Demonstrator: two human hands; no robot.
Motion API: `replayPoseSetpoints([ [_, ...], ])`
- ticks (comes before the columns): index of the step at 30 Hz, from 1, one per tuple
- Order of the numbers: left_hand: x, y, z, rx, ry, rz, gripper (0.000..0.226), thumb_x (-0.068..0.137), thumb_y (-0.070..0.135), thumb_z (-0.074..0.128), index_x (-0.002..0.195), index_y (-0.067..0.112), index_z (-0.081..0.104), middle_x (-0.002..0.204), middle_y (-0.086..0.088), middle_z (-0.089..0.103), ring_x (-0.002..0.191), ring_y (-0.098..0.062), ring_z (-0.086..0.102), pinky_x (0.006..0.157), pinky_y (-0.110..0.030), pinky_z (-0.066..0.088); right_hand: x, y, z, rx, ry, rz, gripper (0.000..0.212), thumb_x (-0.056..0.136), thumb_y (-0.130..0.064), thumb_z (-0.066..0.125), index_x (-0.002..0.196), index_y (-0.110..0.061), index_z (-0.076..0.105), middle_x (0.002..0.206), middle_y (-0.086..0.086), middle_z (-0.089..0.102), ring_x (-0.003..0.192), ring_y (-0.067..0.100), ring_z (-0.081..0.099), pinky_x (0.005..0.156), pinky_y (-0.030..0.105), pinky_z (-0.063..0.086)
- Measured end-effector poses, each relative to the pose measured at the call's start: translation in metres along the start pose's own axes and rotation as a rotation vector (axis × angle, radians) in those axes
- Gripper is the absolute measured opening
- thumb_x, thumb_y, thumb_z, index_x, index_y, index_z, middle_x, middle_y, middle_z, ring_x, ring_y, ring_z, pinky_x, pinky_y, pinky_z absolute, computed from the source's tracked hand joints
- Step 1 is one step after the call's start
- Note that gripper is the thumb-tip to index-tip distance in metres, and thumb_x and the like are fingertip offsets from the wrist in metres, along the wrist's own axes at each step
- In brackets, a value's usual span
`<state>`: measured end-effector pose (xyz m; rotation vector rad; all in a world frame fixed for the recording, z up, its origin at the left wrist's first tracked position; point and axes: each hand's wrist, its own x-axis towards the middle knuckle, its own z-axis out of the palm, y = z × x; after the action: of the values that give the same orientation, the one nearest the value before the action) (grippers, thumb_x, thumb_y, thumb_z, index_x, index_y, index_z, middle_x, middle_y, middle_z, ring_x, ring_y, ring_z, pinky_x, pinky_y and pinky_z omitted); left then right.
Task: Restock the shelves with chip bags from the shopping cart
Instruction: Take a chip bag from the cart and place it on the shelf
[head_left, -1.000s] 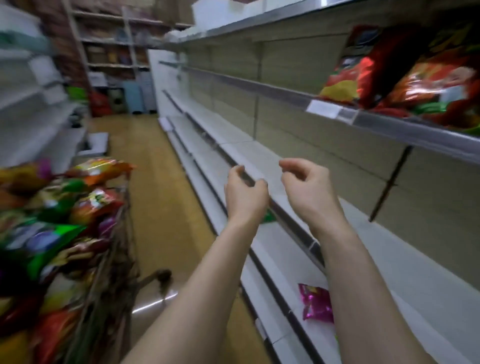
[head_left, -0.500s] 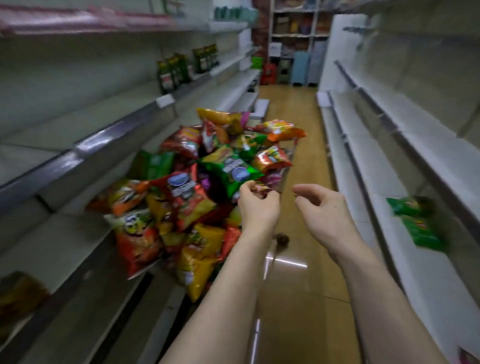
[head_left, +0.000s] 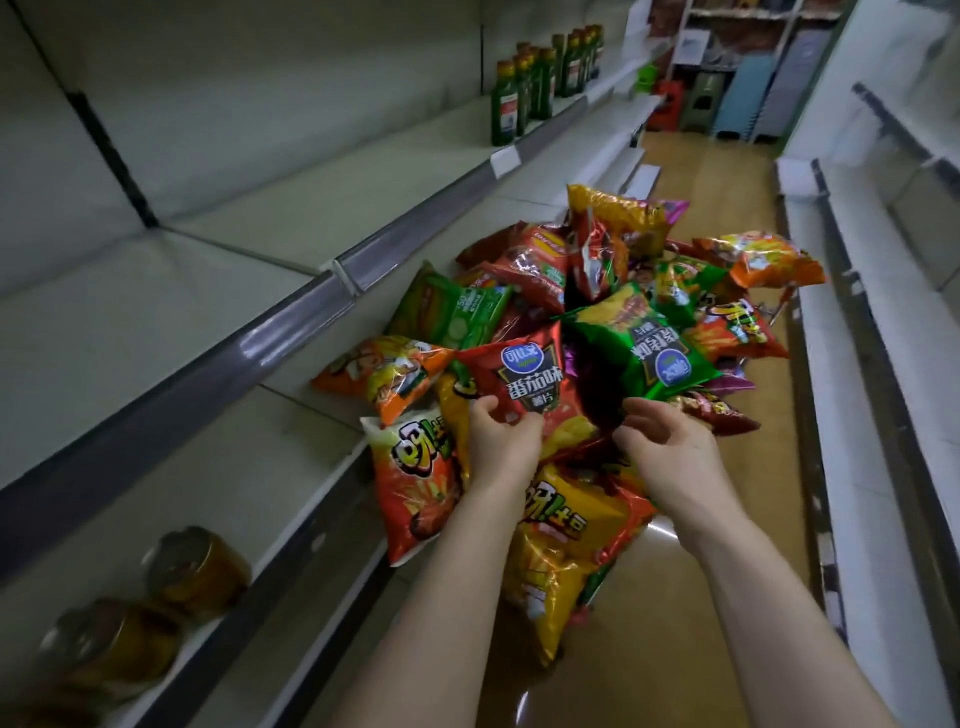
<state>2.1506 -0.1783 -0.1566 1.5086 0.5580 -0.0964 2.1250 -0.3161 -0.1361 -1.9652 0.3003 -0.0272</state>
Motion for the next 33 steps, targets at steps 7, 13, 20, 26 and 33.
replayPoseSetpoints([
  [7, 0.038, -0.034, -0.013, 0.106, -0.131, -0.181, 0.065, 0.091, 0.021, 0.064, 0.147, 0.017, 0.031, 0.142, -0.006, 0.043, 0.116, -0.021, 0.048, 0.087, -0.033, 0.043, 0.014, 0.046, 0.04, 0.04, 0.054, 0.355, 0.072, 0.085, -0.023, 0.073, 0.146, -0.015, 0.035, 0.138, 0.014, 0.05, 0.12, 0.031, 0.053, 0.098, 0.049, 0.048],
  [13, 0.049, -0.082, -0.018, 0.24, -0.201, -0.288, 0.064, 0.091, 0.023, 0.064, 0.146, 0.01, 0.036, 0.145, -0.01, 0.043, 0.13, -0.026, 0.043, 0.089, -0.031, 0.037, 0.009, 0.09, 0.057, 0.066, 0.174, 0.444, 0.08, 0.079, -0.027, 0.078, 0.145, -0.015, 0.033, 0.135, 0.01, 0.051, 0.122, 0.031, 0.052, 0.101, 0.052, 0.046],
  [20, 0.052, -0.117, -0.022, 0.338, -0.305, -0.348, 0.073, 0.086, 0.035, 0.069, 0.147, 0.014, 0.034, 0.145, -0.01, 0.043, 0.131, -0.028, 0.043, 0.098, -0.036, 0.039, 0.005, 0.109, 0.071, 0.301, 0.153, 0.589, 0.027, 0.093, -0.022, 0.064, 0.115, -0.008, 0.057, 0.104, 0.007, 0.059, 0.079, 0.015, 0.057, 0.06, 0.023, 0.045],
  [26, 0.045, -0.128, -0.026, 0.336, -0.336, -0.341, 0.064, 0.089, 0.033, 0.066, 0.144, 0.014, 0.039, 0.14, -0.008, 0.048, 0.119, -0.022, 0.047, 0.087, -0.032, 0.037, -0.005, 0.11, 0.07, 0.43, 0.176, 0.575, 0.035, 0.096, -0.02, 0.059, 0.127, -0.004, 0.058, 0.09, -0.001, 0.062, 0.068, 0.003, 0.052, 0.052, 0.017, 0.041],
  [33, 0.042, -0.113, -0.035, 0.304, -0.372, -0.222, 0.086, 0.072, 0.059, 0.073, 0.143, 0.021, 0.043, 0.137, -0.003, 0.051, 0.122, -0.021, 0.051, 0.103, -0.038, 0.044, -0.006, 0.09, 0.039, 0.506, 0.325, 0.523, 0.022, 0.095, -0.029, 0.057, 0.076, -0.018, 0.058, 0.081, -0.002, 0.061, 0.073, 0.008, 0.054, 0.085, 0.034, 0.045],
])
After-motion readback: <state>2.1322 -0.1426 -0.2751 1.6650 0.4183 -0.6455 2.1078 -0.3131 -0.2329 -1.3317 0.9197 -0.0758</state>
